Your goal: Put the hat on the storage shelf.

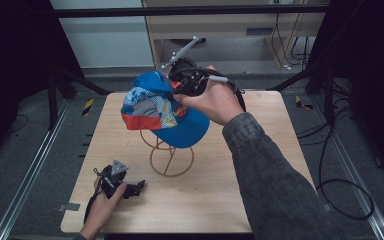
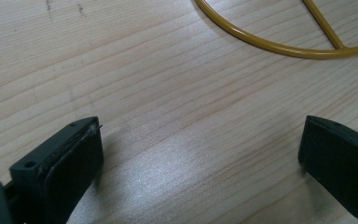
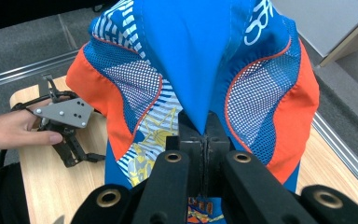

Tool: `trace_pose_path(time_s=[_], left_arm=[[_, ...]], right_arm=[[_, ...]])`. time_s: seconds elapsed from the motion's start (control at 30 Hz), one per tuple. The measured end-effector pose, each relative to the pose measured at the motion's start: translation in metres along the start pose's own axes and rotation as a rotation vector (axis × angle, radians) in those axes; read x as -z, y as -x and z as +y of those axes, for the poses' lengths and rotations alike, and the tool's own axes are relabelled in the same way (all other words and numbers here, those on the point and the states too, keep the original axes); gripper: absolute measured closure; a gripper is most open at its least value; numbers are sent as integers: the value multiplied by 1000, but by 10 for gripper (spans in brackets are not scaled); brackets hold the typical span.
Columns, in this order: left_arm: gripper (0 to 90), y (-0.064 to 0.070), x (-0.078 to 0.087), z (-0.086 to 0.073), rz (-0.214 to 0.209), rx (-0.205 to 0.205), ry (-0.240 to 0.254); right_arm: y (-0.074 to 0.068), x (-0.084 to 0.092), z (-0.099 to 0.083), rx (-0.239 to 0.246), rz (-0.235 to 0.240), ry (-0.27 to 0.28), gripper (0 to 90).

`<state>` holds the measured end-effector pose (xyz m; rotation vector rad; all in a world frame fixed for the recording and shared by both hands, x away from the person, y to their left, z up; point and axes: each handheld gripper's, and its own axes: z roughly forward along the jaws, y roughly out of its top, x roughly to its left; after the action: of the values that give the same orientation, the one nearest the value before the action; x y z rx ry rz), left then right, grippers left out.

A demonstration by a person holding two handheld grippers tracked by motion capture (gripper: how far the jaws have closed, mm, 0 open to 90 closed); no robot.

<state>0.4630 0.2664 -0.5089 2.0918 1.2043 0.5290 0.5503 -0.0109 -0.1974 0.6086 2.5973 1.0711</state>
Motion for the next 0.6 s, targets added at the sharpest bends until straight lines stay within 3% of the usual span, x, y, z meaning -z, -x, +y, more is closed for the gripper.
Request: trace_pose_path(time_s=[0.6], left_arm=[[0, 0, 0, 0, -3, -4, -1]], right_arm=[[-6, -17, 0, 15, 15, -36, 897]])
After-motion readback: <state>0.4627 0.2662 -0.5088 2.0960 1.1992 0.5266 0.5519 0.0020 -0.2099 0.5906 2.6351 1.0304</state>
